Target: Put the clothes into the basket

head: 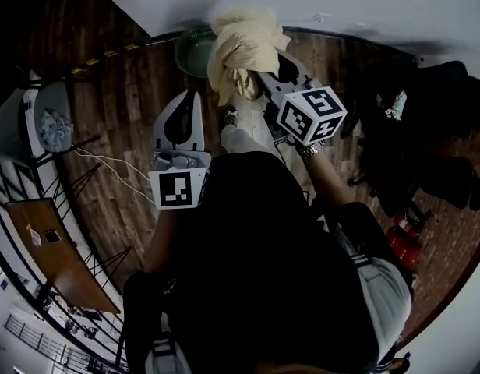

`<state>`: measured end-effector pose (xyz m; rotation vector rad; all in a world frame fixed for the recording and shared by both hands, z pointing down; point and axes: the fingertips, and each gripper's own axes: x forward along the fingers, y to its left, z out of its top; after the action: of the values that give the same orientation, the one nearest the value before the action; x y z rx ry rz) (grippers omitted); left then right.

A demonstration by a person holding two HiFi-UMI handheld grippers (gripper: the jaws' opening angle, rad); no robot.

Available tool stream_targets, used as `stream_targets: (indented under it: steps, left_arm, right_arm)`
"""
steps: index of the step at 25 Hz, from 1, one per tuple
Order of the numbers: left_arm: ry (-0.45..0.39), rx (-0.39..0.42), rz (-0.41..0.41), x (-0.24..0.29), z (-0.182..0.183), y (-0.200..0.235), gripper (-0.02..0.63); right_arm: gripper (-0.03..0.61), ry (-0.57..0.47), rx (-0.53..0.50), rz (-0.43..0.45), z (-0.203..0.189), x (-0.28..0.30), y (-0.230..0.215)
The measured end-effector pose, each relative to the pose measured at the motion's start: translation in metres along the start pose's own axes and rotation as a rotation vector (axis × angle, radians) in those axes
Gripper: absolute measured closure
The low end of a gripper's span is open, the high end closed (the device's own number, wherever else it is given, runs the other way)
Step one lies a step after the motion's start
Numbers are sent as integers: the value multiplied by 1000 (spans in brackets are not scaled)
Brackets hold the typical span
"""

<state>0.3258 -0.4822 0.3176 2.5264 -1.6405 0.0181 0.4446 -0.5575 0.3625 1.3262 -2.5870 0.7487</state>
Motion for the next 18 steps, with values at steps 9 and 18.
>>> stream_targets:
  steps: [9, 18]
  left_arm:
    - [63, -47, 89, 40, -46, 6, 598]
    - [149, -137, 38, 72, -134, 31, 598]
  right_arm:
    - [420, 116, -11, 16, -38, 58, -55]
    - [420, 167, -32, -37, -130, 127, -88]
